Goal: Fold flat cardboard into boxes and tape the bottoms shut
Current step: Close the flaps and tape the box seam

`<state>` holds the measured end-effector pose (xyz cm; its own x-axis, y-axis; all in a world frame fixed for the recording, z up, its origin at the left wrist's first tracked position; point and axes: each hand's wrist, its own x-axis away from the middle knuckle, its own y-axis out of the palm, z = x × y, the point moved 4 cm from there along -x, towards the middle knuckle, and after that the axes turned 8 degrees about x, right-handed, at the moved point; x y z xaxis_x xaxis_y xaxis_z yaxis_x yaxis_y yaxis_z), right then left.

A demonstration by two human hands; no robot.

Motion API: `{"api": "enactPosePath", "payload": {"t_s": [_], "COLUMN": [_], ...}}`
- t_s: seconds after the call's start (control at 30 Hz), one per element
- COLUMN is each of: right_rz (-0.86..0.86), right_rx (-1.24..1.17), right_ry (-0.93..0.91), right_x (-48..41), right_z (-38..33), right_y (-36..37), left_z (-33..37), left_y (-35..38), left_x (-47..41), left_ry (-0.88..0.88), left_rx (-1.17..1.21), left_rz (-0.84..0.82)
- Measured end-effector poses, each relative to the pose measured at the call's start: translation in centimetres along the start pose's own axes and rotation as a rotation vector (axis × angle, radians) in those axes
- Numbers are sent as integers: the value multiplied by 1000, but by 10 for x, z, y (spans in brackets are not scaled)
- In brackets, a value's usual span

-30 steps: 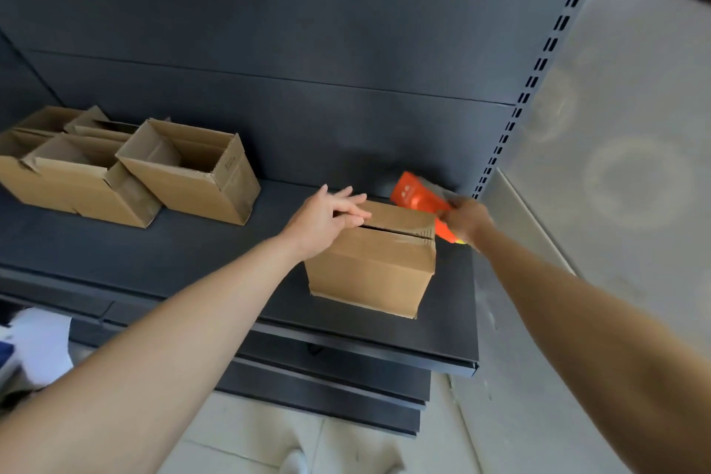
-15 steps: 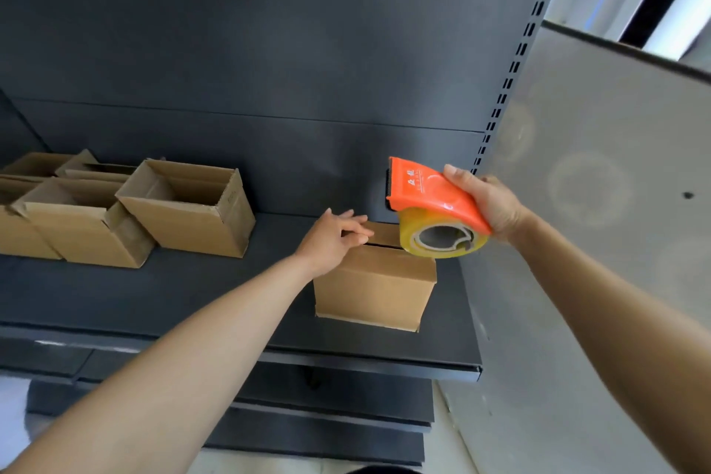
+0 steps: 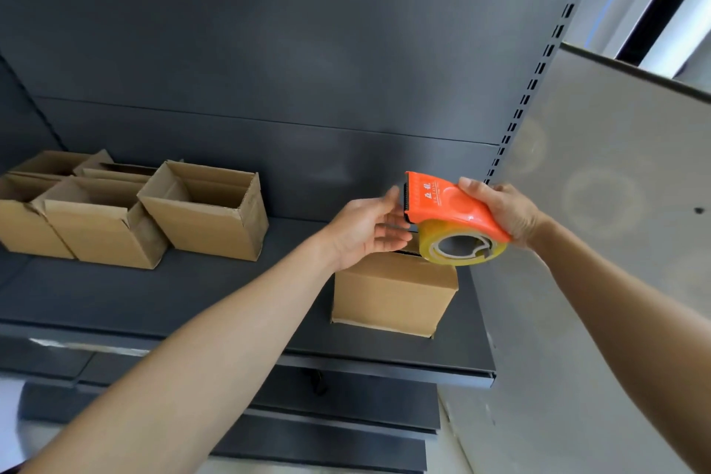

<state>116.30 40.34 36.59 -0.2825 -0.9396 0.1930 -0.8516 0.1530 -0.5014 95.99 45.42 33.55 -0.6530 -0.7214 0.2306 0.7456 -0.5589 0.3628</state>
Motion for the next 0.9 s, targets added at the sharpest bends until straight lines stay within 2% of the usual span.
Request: {"api": "enactPosePath", "payload": {"t_s": [0.17, 0.5, 0.9], "right_rz": [16, -30, -143], "right_rx": [56, 177, 493], "right_ry": [-9, -25, 5], "right_x": [2, 1, 2], "right_z": [-5, -19, -35], "right_y": [2, 9, 6], "left_z": [3, -21, -31], "left_y": [-7, -28, -47], "left_x": [-3, -12, -17], "left_ry": [95, 120, 147], "left_rx": [-3, -119, 168], "left_rz": [32, 32, 188]}}
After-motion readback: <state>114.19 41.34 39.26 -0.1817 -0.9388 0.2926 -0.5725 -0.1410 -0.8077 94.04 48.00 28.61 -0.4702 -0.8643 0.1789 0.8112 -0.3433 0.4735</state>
